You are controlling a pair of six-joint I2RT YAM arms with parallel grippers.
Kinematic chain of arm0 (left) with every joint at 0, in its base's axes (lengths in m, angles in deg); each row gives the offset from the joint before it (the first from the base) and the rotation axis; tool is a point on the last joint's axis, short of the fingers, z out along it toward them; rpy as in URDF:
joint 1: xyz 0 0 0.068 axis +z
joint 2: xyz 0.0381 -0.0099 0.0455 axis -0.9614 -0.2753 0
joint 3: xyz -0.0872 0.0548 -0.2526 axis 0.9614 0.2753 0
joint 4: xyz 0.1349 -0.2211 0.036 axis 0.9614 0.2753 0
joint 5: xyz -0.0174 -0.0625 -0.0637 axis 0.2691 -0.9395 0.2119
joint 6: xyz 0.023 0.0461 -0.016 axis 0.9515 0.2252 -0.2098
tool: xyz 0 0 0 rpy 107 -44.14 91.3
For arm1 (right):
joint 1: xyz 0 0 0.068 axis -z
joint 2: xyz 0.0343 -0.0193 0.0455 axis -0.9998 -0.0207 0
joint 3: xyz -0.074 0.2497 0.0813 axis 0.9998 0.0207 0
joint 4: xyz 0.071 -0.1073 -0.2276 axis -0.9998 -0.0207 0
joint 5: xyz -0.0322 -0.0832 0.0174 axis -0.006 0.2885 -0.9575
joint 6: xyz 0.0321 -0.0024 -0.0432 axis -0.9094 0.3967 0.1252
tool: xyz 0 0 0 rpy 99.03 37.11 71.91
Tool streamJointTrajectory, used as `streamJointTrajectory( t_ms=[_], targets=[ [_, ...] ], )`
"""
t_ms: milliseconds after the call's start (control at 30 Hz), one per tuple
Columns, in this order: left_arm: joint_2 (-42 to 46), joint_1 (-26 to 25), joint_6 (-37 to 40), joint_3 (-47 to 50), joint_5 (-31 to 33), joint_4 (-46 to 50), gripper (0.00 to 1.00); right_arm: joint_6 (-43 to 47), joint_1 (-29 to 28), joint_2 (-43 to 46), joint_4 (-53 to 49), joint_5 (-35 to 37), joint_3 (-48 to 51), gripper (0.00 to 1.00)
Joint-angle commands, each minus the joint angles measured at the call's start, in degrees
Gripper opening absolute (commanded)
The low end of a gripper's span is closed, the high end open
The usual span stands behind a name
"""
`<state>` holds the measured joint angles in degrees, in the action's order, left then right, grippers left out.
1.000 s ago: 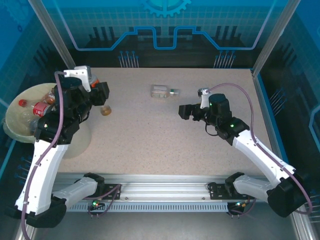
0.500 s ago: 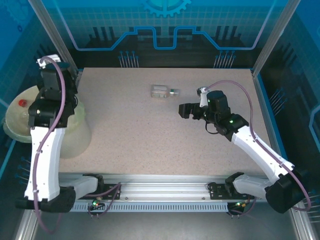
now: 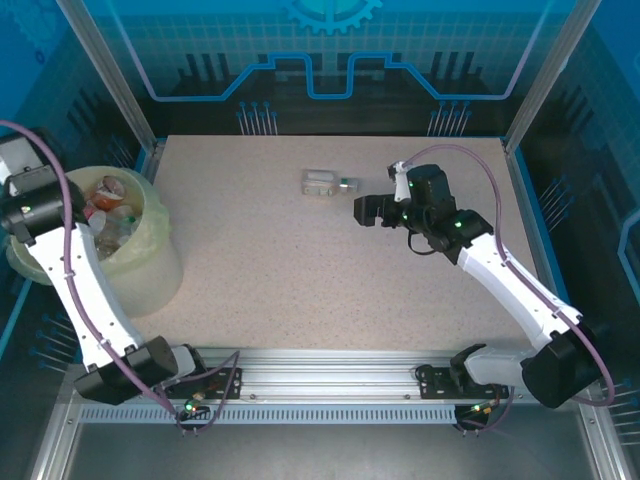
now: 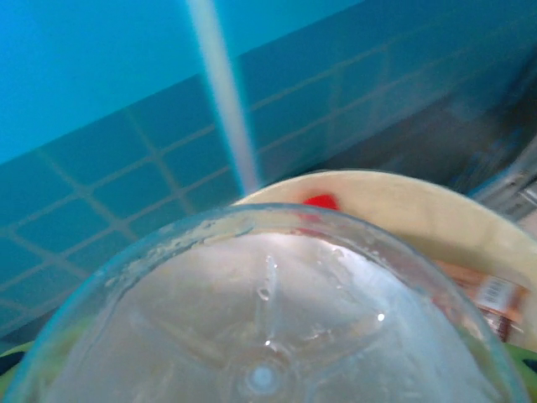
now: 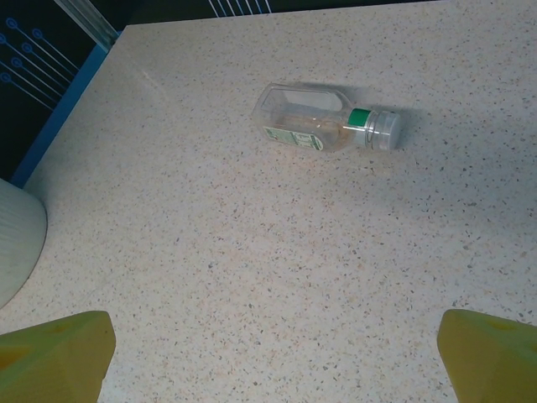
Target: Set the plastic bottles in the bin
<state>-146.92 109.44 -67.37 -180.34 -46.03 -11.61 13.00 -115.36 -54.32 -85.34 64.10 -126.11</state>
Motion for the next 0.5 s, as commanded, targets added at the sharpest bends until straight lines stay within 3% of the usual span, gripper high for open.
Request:
streamJointTrajectory(
  t_ms=[0,133,200,233,467],
  targets=[
    [-2.68,4.63,-3.63,-0.50,-5.58,3.73,0.62,0.37,0.71,-1.06,-2.39,0.11,-2.68,1.00],
    [-6.31,9.18,-6.15,-2.52,-14.68,9.70,0.72,-0.50,0.75,-1.70,-2.21,-0.12,-2.65,1.00],
    [-5.93,9.23,-7.04,-2.22,-14.22,9.35,0.92,-0.91,0.70,-2.05,-2.42,-0.41,-2.80,1.00],
    [-5.70,9.23,-7.07,-2.48,-13.96,8.99,0.95,-0.78,0.69,-2.12,-2.55,-0.76,-2.78,1.00],
    [-4.26,9.05,-6.92,-5.96,-16.46,8.12,0.98,-1.03,0.66,-1.82,-2.32,-0.54,-1.88,1.00]
  ],
)
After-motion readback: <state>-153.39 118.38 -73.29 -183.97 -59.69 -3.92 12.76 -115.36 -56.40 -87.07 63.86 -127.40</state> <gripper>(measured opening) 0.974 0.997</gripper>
